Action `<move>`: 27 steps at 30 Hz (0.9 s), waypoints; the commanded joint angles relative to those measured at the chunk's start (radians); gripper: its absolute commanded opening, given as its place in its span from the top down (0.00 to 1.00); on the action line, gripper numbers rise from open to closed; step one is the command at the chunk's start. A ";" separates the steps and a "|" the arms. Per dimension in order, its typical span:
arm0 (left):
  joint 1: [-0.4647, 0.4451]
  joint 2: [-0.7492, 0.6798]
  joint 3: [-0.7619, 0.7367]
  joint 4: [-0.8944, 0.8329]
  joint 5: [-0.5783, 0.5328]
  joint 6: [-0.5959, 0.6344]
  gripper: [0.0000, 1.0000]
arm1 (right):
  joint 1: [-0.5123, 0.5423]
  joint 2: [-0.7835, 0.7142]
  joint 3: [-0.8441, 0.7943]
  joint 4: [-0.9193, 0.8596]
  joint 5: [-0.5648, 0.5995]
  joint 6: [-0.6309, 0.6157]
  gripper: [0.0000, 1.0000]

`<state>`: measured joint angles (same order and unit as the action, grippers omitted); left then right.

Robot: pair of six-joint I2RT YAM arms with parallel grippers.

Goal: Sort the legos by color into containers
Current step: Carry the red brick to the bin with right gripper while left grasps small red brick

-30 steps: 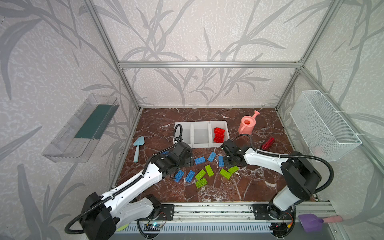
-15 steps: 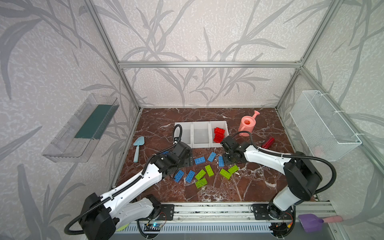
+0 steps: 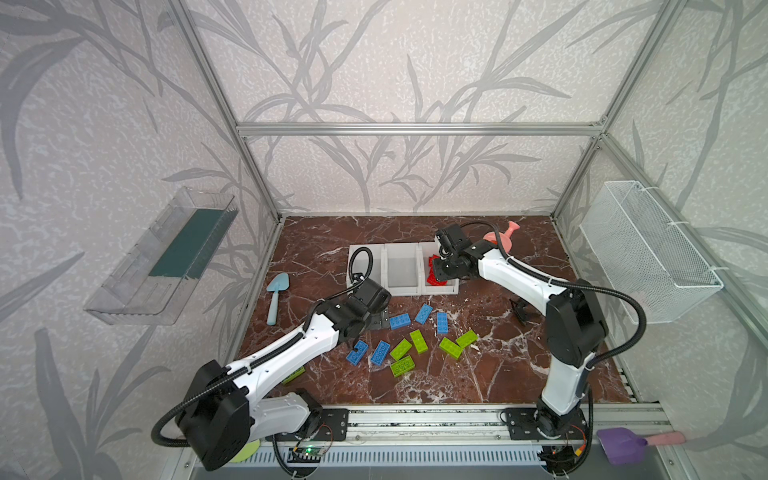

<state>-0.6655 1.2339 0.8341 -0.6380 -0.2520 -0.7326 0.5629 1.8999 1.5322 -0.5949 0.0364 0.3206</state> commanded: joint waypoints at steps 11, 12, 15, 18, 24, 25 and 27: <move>0.038 0.090 0.031 0.030 0.064 -0.017 0.03 | -0.049 0.102 0.161 -0.067 -0.058 -0.014 0.37; 0.043 0.098 0.031 0.035 0.072 -0.018 0.04 | -0.049 0.086 0.148 -0.062 -0.054 -0.012 0.35; 0.057 0.137 0.038 0.049 0.086 -0.019 0.05 | -0.051 0.014 0.072 -0.020 -0.050 0.003 0.34; 0.081 0.193 0.062 0.045 0.099 -0.024 0.07 | -0.051 -0.099 -0.058 0.067 -0.067 0.020 0.34; 0.130 0.312 0.106 0.054 0.118 -0.031 0.12 | -0.042 -0.345 -0.392 0.300 -0.140 0.075 0.34; 0.134 0.326 0.109 0.058 0.116 -0.034 0.13 | -0.038 -0.382 -0.442 0.330 -0.135 0.082 0.34; 0.141 0.359 0.118 0.066 0.110 -0.040 0.14 | -0.028 -0.446 -0.526 0.382 -0.128 0.089 0.34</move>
<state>-0.5323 1.5562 0.9234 -0.5789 -0.1360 -0.7528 0.5201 1.5303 1.1118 -0.3496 -0.0734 0.3744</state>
